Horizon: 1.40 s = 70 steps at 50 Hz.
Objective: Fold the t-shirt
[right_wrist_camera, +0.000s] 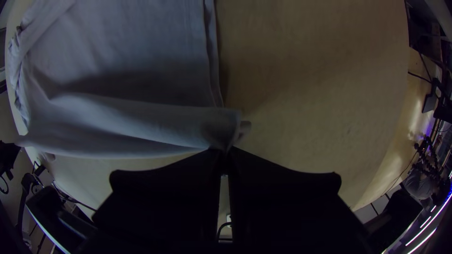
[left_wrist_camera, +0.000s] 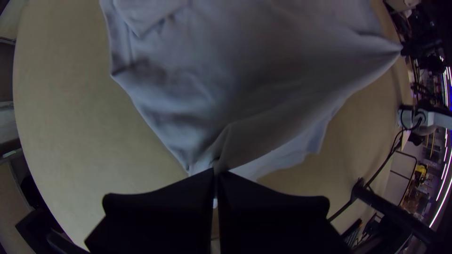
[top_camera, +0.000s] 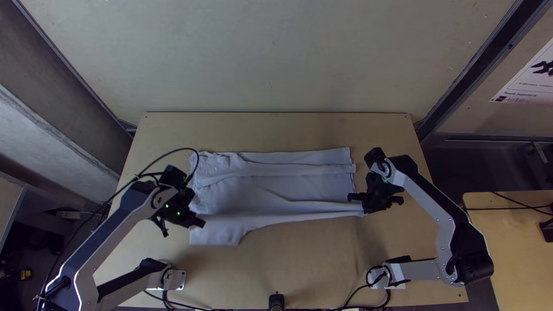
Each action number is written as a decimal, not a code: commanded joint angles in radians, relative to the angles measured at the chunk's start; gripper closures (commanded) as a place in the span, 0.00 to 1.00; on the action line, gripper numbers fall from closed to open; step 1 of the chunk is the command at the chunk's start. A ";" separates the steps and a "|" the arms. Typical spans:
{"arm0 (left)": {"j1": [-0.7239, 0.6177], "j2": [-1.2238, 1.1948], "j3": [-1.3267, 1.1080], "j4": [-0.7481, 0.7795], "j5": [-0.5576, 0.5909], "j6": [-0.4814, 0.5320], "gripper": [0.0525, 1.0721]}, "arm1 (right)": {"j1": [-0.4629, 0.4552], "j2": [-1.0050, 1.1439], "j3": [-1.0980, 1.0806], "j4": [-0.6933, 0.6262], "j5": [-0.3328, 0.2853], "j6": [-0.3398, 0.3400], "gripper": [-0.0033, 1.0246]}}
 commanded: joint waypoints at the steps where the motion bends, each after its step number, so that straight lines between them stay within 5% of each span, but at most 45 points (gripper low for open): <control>1: 0.047 0.045 0.086 -0.019 -0.001 0.044 0.97 | 0.001 0.023 0.048 -0.010 0.019 -0.007 0.97; 70: 0.163 0.606 0.649 0.045 -0.047 0.176 0.97 | 0.004 0.499 0.678 0.010 0.069 0.025 0.97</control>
